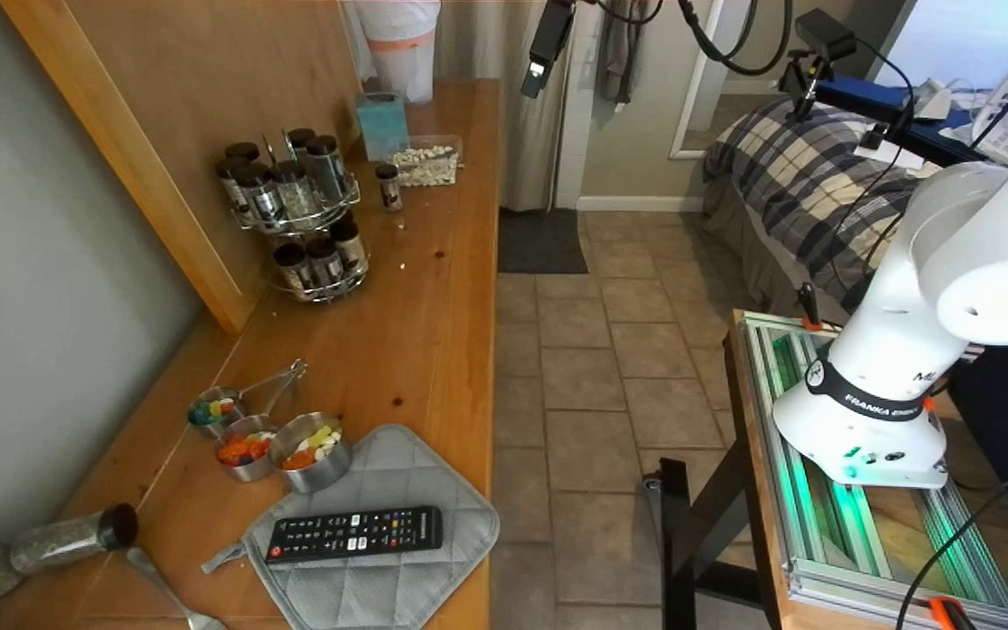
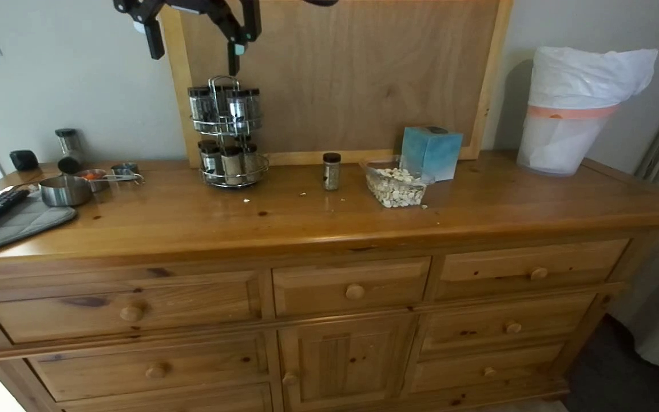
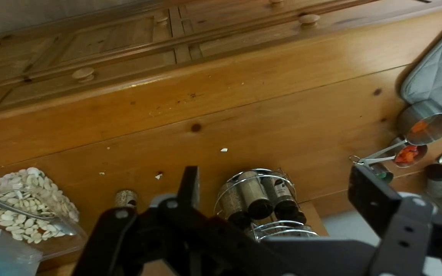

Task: Move the bowl to the right

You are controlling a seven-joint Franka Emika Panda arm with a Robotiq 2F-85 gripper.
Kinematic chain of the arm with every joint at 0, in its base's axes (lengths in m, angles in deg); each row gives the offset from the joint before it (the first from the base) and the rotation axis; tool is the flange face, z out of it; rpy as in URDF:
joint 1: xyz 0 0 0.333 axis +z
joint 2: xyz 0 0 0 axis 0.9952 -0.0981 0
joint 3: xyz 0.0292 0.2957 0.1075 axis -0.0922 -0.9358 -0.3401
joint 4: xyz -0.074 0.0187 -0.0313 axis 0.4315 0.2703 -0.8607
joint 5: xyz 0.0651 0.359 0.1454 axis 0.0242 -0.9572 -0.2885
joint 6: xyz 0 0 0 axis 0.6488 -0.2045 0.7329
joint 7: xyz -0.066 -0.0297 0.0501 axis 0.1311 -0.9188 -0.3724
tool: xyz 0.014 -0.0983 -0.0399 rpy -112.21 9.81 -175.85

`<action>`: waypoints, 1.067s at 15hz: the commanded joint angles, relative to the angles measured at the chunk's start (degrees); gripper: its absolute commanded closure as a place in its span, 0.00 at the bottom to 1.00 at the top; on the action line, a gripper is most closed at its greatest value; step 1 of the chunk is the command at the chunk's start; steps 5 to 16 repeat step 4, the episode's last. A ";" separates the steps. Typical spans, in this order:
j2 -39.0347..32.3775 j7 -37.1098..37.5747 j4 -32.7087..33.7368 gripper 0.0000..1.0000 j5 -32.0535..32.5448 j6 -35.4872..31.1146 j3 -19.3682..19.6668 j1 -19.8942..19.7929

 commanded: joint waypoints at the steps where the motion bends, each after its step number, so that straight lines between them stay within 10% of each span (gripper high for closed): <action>1: -0.10 0.53 0.22 0.00 0.73 -0.05 2.47 2.60; 16: -1.15 0.43 0.59 0.00 0.62 -0.12 2.83 2.58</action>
